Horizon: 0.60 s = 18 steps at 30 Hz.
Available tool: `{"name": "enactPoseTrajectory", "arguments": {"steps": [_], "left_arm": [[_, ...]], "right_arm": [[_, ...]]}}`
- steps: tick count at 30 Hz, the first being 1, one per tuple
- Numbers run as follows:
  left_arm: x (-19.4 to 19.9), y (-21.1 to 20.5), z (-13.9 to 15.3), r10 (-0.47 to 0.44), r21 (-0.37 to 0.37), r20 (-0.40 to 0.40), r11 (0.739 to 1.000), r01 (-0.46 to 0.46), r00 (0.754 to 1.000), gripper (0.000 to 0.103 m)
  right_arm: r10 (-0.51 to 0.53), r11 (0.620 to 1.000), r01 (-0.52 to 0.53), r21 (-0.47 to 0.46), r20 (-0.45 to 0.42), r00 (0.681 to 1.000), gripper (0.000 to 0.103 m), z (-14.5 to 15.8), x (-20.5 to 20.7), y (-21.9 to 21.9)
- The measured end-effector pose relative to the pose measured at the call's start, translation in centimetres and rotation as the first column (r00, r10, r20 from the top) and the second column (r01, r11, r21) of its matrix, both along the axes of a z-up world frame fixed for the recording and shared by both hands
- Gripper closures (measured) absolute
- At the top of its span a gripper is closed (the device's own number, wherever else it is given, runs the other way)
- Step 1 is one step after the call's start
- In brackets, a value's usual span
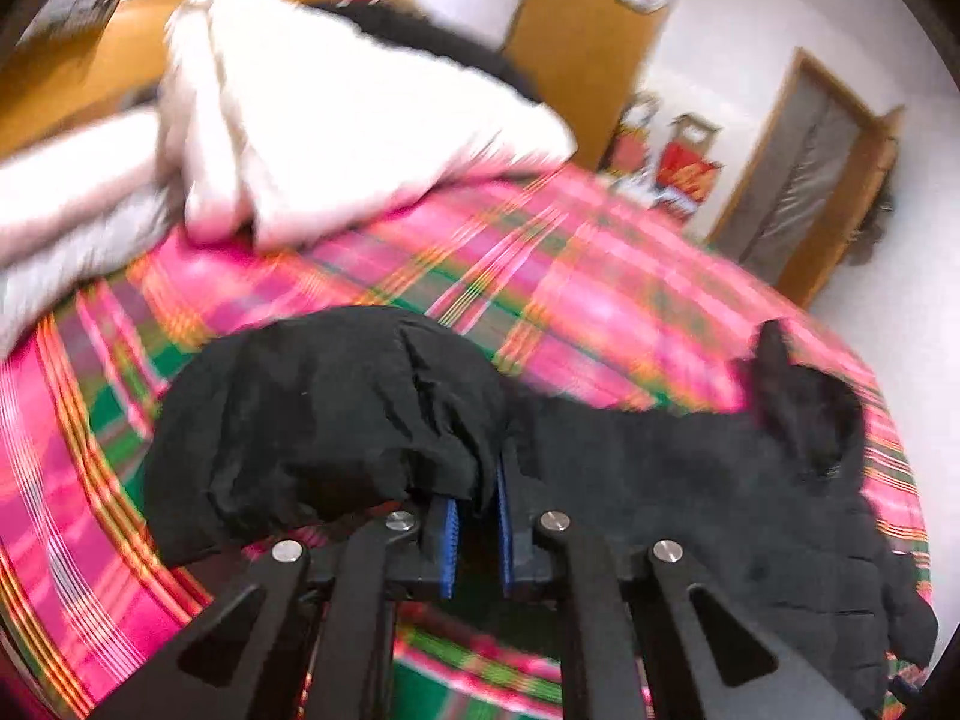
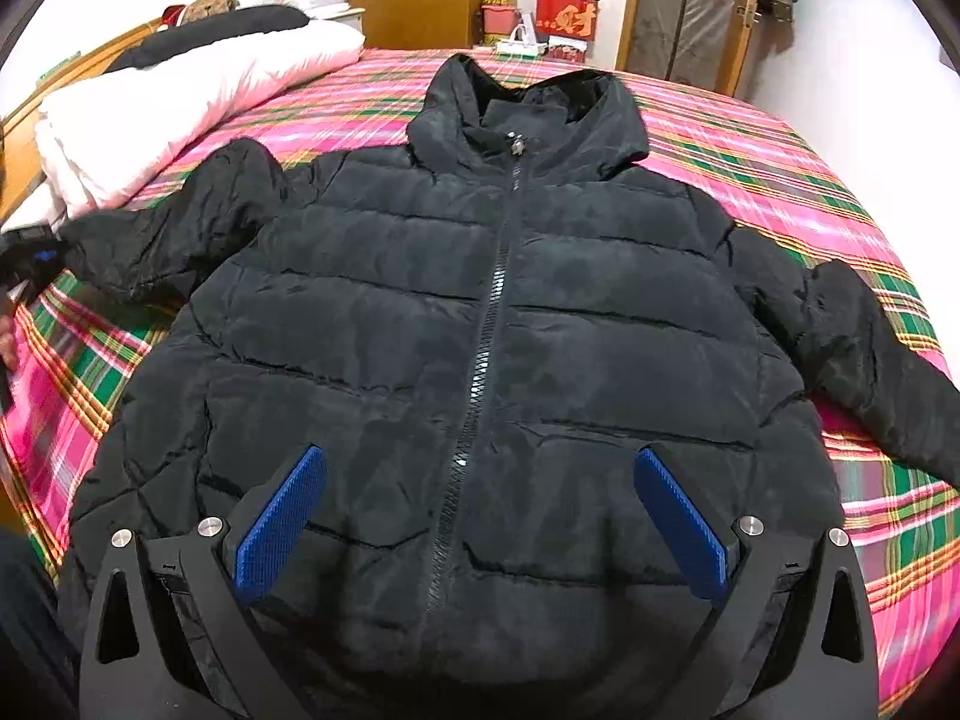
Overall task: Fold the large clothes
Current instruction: 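Lift the sleeve with the left tool and fold it across the jacket body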
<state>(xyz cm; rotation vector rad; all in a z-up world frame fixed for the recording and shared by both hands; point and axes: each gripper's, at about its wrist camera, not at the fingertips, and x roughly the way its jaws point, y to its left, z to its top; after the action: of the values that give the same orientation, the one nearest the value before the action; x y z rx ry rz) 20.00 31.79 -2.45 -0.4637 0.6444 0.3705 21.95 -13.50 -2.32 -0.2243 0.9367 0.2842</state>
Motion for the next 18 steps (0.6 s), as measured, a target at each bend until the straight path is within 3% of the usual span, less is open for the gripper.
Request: {"name": "enactPoseTrajectory", "arguments": {"steps": [5,10,14,18], "left_arm": [[1.0,-4.7,8.0,-0.125,0.067,0.109,0.991,0.118,0.986,0.093],[3.1,-11.4,13.2,-0.275,0.094,0.18,0.961,0.261,0.945,0.093],[5.7,-18.5,14.6,-0.412,0.106,0.185,0.911,0.399,0.892,0.093],[8.6,-26.0,12.5,-0.545,0.097,0.133,0.839,0.536,0.828,0.093]], "right_arm": [[-0.026,0.999,0.025,0.034,0.022,0.999,0.001,1.0,-0.7,-2.6],[-0.069,0.996,0.067,0.065,0.036,0.997,0.001,1.5,-1.0,-6.0],[-0.113,0.99,0.109,0.09,0.037,0.993,0.001,1.4,-1.0,-8.8],[-0.167,0.98,0.163,0.116,0.028,0.986,0.001,0.9,-0.8,-11.8]]}}
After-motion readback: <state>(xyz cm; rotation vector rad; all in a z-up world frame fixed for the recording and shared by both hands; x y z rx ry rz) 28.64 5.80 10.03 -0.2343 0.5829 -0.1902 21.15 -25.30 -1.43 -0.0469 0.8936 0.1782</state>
